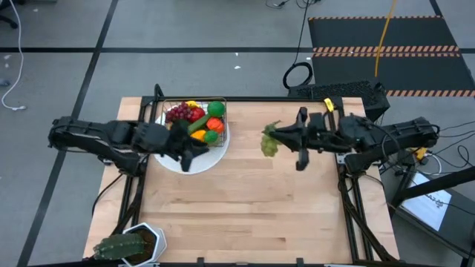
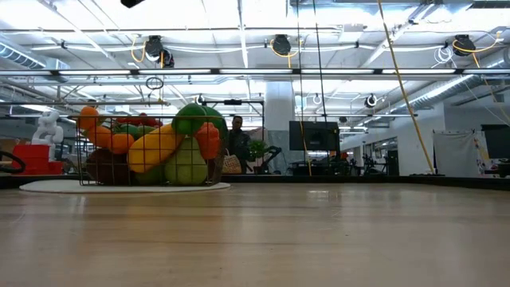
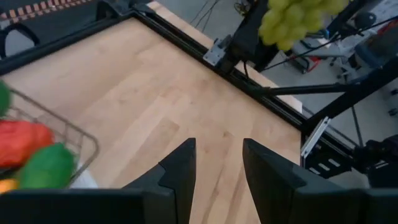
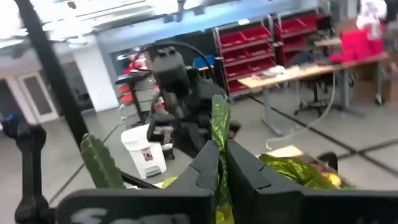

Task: Build produce basket
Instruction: Put the green grapes into the wired basket

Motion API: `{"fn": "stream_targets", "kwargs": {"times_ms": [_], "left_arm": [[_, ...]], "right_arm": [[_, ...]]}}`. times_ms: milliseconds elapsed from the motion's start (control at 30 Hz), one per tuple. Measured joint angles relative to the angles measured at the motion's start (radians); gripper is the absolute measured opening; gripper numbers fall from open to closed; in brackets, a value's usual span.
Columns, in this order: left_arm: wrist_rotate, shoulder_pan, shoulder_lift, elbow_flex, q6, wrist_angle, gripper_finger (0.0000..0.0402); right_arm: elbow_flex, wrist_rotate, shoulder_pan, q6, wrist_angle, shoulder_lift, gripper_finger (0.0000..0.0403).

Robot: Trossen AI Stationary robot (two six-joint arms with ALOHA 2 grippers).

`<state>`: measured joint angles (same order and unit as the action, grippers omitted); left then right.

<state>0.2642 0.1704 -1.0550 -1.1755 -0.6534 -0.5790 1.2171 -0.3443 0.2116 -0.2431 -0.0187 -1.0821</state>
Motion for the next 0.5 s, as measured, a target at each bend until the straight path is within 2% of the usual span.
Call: {"fn": "stream_targets", "kwargs": {"times_ms": [300,500], "left_arm": [[0.000,-0.039,0.213,0.000,0.058,-0.180,0.0131],[0.005,-0.042,0.308,0.000,0.122,-0.256,0.0131]], "right_arm": [[0.000,-0.002,-0.151,-0.417,0.003,-0.091,0.0006],[0.000,0.000,-0.222,-0.736,0.003,-0.168,0.0006]]}}
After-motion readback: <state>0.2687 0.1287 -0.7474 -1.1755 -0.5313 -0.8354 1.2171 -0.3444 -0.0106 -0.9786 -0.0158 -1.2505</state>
